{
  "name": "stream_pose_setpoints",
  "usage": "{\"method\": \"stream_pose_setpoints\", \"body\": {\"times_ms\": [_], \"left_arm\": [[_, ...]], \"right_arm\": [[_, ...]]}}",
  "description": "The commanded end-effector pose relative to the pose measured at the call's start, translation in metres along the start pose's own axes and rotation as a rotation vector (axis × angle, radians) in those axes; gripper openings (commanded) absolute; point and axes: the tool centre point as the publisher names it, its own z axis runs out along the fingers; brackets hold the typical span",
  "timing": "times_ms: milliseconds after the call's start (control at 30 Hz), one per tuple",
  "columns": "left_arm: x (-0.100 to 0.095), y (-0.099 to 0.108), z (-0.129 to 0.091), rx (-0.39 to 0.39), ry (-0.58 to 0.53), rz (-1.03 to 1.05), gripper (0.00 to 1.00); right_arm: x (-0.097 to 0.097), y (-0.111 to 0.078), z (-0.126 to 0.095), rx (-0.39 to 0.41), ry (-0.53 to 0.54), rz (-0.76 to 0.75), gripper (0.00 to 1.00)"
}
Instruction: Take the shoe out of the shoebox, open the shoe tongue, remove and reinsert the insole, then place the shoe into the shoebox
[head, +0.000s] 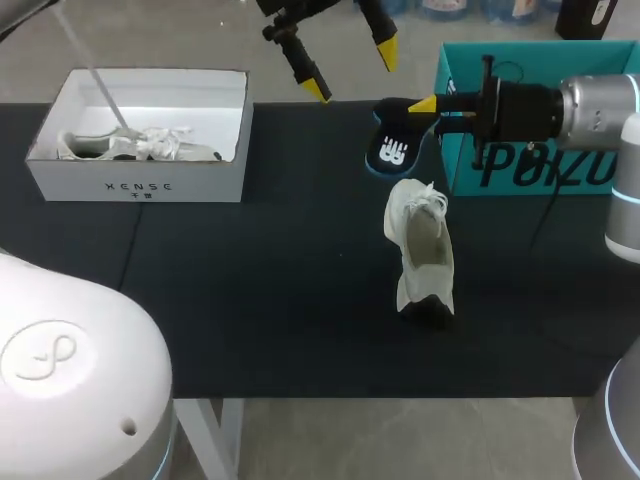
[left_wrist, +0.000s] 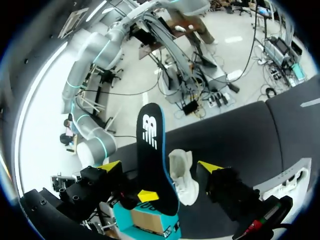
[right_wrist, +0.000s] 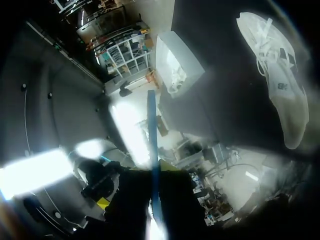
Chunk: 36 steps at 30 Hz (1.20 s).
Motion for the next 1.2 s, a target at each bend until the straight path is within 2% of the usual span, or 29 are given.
{"method": "stream_pose_setpoints", "body": {"times_ms": [33,133,267,667,1200], "left_arm": [[-0.003,0.003,-0.002,0.012,0.112,0.000,1.00],[-0.003,0.003,-0.002,0.012,0.112,0.000,1.00],[-0.003,0.003,-0.002,0.012,0.112,0.000,1.00],[-0.003,0.003,-0.002,0.012,0.112,0.000,1.00],[-0.003,0.003,-0.002,0.012,0.112,0.000,1.00]], "right_arm": [[0.002,0.001,0.000,0.010,-0.054,-0.015,0.00],[0.000,0.002,0.002,0.017,-0.114,-0.041,0.00],[-0.012,0.001,-0.001,0.014,-0.142,-0.066,0.00],[-0.056,-0.012,-0.002,-0.009,-0.140,-0.096,0.00],[-0.058,-0.015,0.002,-0.038,-0.157,-0.128,0.00]]}}
